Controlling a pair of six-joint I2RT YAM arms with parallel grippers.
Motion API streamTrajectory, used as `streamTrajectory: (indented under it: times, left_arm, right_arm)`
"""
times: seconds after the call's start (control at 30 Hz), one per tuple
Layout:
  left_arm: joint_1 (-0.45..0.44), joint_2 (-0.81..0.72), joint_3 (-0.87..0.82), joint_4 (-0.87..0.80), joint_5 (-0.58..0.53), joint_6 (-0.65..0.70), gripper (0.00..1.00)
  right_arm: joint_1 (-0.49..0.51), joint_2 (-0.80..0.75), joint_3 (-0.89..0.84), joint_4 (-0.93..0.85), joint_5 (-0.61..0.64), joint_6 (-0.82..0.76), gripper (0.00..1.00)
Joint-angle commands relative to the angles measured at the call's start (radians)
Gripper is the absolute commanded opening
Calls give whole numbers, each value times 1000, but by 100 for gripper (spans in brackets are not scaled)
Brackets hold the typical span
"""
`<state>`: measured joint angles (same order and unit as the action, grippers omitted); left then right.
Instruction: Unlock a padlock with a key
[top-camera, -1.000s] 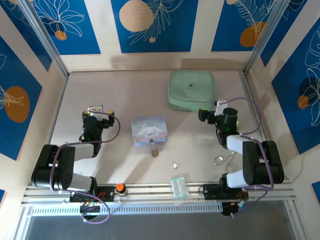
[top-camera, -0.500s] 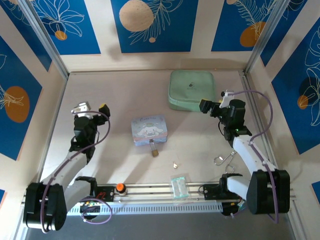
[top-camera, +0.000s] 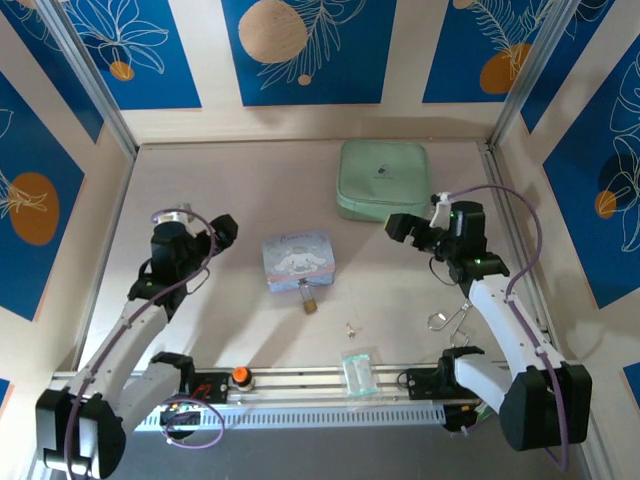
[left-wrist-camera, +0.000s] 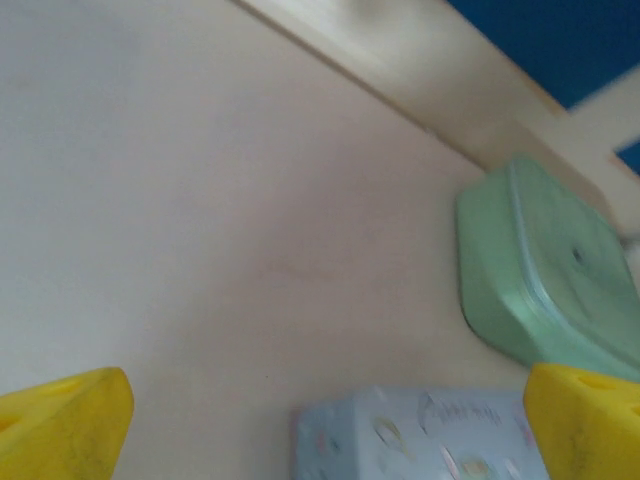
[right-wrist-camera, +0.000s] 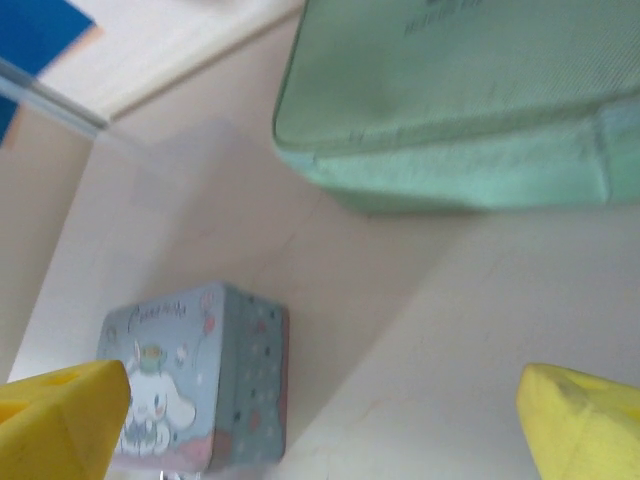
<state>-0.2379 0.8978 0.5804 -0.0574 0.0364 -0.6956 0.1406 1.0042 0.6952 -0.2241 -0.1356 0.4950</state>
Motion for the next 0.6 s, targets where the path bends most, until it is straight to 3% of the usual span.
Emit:
streamTrajectory:
  times: [0.0,0.27,0.43,0.57]
  left_arm:
    - [-120,-24,42,-188,-40,-36,99]
    - [-385,-15,47,-197,-110,-184,99]
    - [-512,4,46,-212,-138,-229,99]
    - [-599,32,48,-202,-167,-244,99]
  right_arm:
    - [95,-3,30,-196,69,-30,99]
    - [301,-13,-6,-283,189,47,99]
    - [402,-9,-44,-279,166,118,99]
    - [501,12,-71,-273,225,173,99]
